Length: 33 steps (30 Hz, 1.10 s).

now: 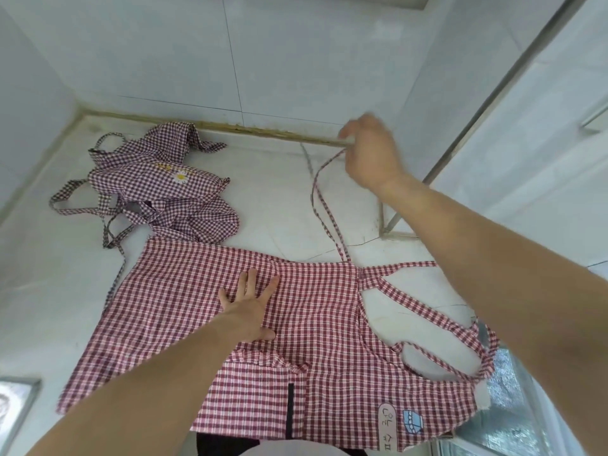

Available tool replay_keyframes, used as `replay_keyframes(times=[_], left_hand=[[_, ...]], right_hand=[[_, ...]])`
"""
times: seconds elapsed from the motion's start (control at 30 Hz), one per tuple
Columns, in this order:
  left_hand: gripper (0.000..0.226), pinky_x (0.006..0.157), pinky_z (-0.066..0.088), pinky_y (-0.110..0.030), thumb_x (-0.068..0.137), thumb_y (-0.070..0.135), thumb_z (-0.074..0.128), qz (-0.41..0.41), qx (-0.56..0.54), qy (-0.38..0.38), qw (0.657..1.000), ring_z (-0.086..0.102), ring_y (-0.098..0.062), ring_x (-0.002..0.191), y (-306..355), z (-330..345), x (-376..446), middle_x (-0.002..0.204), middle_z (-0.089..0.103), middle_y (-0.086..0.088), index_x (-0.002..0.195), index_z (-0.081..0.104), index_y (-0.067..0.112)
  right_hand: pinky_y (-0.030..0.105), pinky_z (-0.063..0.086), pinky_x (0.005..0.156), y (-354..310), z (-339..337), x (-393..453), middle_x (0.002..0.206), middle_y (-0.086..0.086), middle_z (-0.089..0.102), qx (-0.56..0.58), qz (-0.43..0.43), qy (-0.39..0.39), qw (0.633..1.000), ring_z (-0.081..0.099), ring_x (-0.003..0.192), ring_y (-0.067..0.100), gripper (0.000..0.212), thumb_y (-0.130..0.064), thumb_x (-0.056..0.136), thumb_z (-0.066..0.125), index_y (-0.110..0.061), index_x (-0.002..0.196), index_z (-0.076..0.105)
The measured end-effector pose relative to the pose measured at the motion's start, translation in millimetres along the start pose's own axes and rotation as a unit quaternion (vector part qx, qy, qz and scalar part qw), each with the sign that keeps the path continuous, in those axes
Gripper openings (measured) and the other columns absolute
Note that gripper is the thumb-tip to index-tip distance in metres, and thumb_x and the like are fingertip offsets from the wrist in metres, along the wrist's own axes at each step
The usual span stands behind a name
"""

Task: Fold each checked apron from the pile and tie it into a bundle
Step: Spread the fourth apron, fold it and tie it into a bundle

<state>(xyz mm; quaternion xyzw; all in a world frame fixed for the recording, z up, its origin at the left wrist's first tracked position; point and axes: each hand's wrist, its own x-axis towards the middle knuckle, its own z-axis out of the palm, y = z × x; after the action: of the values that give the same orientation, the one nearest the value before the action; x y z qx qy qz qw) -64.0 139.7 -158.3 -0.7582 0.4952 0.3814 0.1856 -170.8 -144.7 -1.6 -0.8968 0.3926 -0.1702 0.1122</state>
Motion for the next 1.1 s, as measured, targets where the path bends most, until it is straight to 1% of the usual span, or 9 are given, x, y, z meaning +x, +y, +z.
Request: replay_keyframes(times=[0.1,0.2,0.37,0.6,0.7,0.8,0.87,0.93,1.1], left_hand=[[0.124,0.113,-0.005,-0.071,0.084,0.048,0.073,-0.006,0.004,-0.002,1.0,-0.036,-0.032,0.143,1.7,-1.9,-0.3,0.152,-0.045,-0.013,0.147,-0.033,0.038],[0.125,0.113,-0.003,-0.072,0.083,0.051,0.073,-0.011,0.008,0.004,1.0,-0.035,-0.033,0.143,1.9,-2.6,0.6,0.152,-0.043,-0.014,0.148,-0.033,0.036],[0.127,0.112,0.0,-0.074,0.081,0.055,0.073,-0.024,-0.01,0.017,1.0,-0.035,-0.033,0.144,-4.5,-0.2,0.4,0.152,-0.043,-0.015,0.148,-0.033,0.037],[0.128,0.112,-0.001,-0.075,0.081,0.045,0.076,-0.095,0.033,-0.025,0.995,-0.023,-0.045,0.146,23.5,-17.0,1.9,0.155,-0.033,-0.027,0.151,-0.029,0.023],[0.101,0.117,0.001,-0.069,0.084,0.031,0.067,-0.113,0.004,0.071,0.991,-0.006,-0.045,0.15,58.0,-22.1,1.6,0.161,-0.005,-0.028,0.156,-0.001,0.013],[0.09,0.123,0.002,-0.056,0.09,0.037,0.063,0.038,-0.018,0.19,0.981,-0.004,-0.035,0.152,89.5,-9.4,3.3,0.164,0.0,-0.017,0.157,0.006,0.018],[0.092,0.122,-0.002,-0.057,0.093,0.04,0.062,0.117,-0.022,0.15,0.981,-0.013,-0.032,0.152,103.1,6.0,5.7,0.165,-0.012,-0.011,0.158,-0.002,0.029],[0.094,0.12,-0.004,-0.062,0.096,0.04,0.059,0.106,-0.001,0.084,0.991,-0.026,-0.032,0.148,108.4,17.7,10.0,0.161,-0.03,-0.01,0.156,-0.014,0.036],[0.099,0.119,-0.008,-0.061,0.094,0.038,0.064,0.078,0.015,0.061,0.995,-0.029,-0.032,0.147,115.0,16.5,14.1,0.159,-0.034,-0.008,0.155,-0.013,0.039]], right_hand=[[0.039,0.053,0.089,-9.3,35.2,-57.2,0.099,0.006,0.07,-0.012,0.004,-0.268,0.963,0.066,0.096,0.026,0.016,-0.021,0.096,0.053,-0.015,0.093,0.068],[0.04,0.045,0.102,6.2,75.3,-122.5,0.131,0.004,0.058,-0.029,0.043,-0.402,0.914,0.056,0.118,0.023,0.035,-0.037,0.099,0.055,-0.017,0.127,0.059],[0.05,0.016,0.121,67.2,111.8,-192.4,0.162,-0.006,0.019,-0.05,0.106,-0.301,0.947,0.015,0.15,0.021,0.056,-0.047,0.1,0.049,-0.034,0.152,0.032],[0.039,-0.006,0.123,109.8,115.4,-227.5,0.167,0.002,0.0,-0.007,0.155,-0.25,0.956,-0.009,0.153,0.017,0.054,-0.036,0.108,0.032,-0.03,0.158,0.015],[0.041,-0.005,0.122,105.1,119.7,-231.2,0.166,0.007,0.009,0.095,0.163,-0.189,0.964,-0.004,0.154,0.024,0.055,-0.034,0.102,0.052,-0.022,0.153,0.034],[0.039,0.007,0.123,105.3,116.6,-230.3,0.163,0.01,0.021,0.138,0.183,-0.171,0.958,0.009,0.153,0.027,0.051,-0.034,0.093,0.068,-0.014,0.138,0.055],[0.039,0.022,0.119,106.7,114.1,-226.5,0.151,0.011,0.04,0.111,0.2,-0.17,0.958,0.029,0.145,0.03,0.051,-0.035,0.09,0.071,-0.013,0.134,0.058],[0.042,0.033,0.11,107.3,108.5,-217.7,0.129,0.007,0.055,0.07,0.226,-0.184,0.954,0.043,0.128,0.028,0.051,-0.04,0.087,0.073,-0.018,0.131,0.057],[0.038,0.03,0.099,113.4,94.6,-195.6,0.1,-0.004,0.052,0.035,0.212,-0.252,0.944,0.045,0.104,0.018,0.018,-0.037,0.088,0.072,-0.028,0.082,0.058]])
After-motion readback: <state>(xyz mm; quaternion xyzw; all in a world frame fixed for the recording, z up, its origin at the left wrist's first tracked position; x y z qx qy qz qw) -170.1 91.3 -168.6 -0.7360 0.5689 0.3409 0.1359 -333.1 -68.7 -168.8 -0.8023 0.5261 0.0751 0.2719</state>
